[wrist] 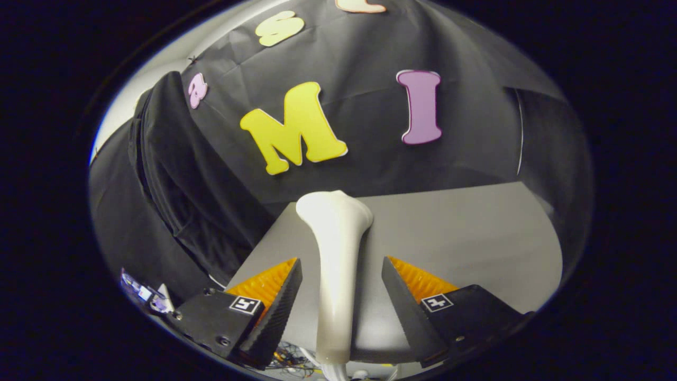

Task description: Iron the clothes twice with a garment steamer, once on the left side and once on the right side.

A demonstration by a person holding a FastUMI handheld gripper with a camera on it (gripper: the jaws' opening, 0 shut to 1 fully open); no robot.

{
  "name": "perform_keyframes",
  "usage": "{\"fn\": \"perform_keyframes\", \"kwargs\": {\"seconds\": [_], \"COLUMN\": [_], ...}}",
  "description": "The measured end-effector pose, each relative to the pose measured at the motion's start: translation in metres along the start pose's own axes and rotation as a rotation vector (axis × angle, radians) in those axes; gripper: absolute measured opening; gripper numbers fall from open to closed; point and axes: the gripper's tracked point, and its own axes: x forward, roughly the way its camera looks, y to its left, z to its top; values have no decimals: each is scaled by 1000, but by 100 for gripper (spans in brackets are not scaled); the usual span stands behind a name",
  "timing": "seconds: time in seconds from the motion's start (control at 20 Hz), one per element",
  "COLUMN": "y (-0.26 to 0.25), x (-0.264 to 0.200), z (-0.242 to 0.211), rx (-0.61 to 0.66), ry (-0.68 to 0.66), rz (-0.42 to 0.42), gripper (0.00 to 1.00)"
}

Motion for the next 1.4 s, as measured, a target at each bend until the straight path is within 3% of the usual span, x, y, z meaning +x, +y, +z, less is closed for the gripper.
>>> {"fn": "perform_keyframes", "kwargs": {"seconds": [0.15,0.35,0.4,0.5,0.95,1.4], "y": [1,0,2,3,29,126], "x": [11,19,19,20,-9,-83], "z": [-7,-15,-17,-17,-3,16], "rx": [36,111,132,122,43,-39], "ry": [66,121,140,142,17,-225], "rz": [43,79,94,90,36,-17], "gripper": [90,66,54,45,40,40]}}
